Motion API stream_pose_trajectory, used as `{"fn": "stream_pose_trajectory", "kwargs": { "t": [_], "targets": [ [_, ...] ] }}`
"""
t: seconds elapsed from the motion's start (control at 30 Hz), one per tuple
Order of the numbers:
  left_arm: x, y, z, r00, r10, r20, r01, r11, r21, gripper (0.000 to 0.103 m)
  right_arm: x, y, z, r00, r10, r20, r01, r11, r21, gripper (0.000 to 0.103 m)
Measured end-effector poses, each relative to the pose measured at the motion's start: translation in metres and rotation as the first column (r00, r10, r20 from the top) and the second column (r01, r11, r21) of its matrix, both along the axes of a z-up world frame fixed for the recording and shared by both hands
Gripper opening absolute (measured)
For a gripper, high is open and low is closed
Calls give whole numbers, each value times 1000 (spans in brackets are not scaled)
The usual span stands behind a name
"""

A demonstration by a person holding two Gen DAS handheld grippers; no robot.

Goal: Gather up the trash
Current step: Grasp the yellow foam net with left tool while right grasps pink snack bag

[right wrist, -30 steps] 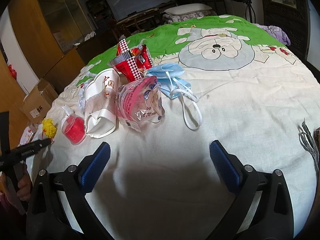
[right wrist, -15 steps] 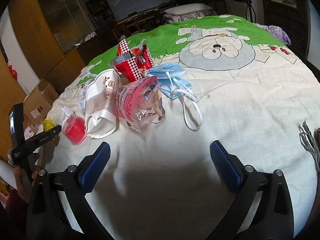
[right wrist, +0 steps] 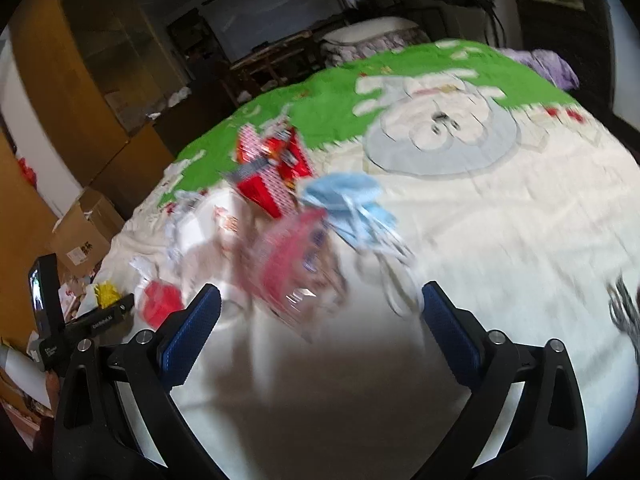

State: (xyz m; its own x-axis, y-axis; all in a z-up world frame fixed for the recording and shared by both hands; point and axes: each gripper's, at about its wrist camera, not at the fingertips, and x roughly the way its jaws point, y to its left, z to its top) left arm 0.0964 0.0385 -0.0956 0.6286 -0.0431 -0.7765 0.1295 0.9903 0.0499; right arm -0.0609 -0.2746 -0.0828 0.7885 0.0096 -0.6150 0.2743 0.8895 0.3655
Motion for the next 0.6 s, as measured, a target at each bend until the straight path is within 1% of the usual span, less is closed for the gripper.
{"fn": "stream_pose_trajectory", "kwargs": {
  "t": [0.1, 0.13, 0.17, 0.2, 0.23, 0.27, 0.3, 0.33, 0.37, 0.4, 0.43, 0.5, 0.6],
  "targets": [
    [0, 1, 0, 1000, -3, 4, 3, 1000, 8, 81, 8, 10, 5, 999, 35, 18, -35, 999, -35, 86],
    [1, 1, 0, 1000, -4, 5, 4, 1000, 9, 81, 12, 10, 3, 999, 38, 10, -38, 999, -33, 77],
    [1, 1, 0, 1000, -9, 6, 9, 1000, 5, 78, 15, 10, 0, 999, 42, -4, -42, 999, -20, 61],
    [1, 1, 1, 1000, -16, 9, 16, 1000, 1, 75, 17, 8, -2, 999, 44, -14, -44, 999, -3, 54],
    [0, 0, 1, 1000, -19, 12, 19, 1000, 1, 73, 17, 6, -4, 999, 43, -18, -43, 999, 11, 42],
    [-1, -1, 2, 1000, -21, 17, 21, 1000, 4, 69, 15, 5, -4, 999, 47, -14, -46, 999, 26, 38],
    [-4, -2, 3, 999, -23, 26, 23, 1000, 11, 61, 12, 5, -4, 999, 49, -10, -48, 998, 31, 35],
    [-6, -4, 4, 999, -25, 34, 24, 1000, 20, 56, 9, 5, -2, 999, 50, -4, -50, 998, 28, 33],
    [-9, -5, 5, 999, -27, 42, 26, 999, 32, 48, 4, 6, 0, 999, 54, 1, -54, 998, 24, 33],
    [-13, -7, 6, 998, -35, 46, 34, 999, 37, 44, -1, 6, 1, 998, 66, 4, -66, 998, 25, 33],
    [-16, -7, 6, 998, -42, 48, 40, 998, 39, 42, -4, 7, 2, 997, 81, -2, -81, 996, 29, 35],
    [-26, -6, 6, 998, -57, 41, 56, 998, 29, 41, -14, 8, -1, 994, 103, -28, -103, 994, 32, 35],
    [-40, -3, 6, 997, -67, 35, 66, 998, 19, 40, -32, 11, -8, 985, 167, -46, -162, 983, 89, 35]
  ]
}}
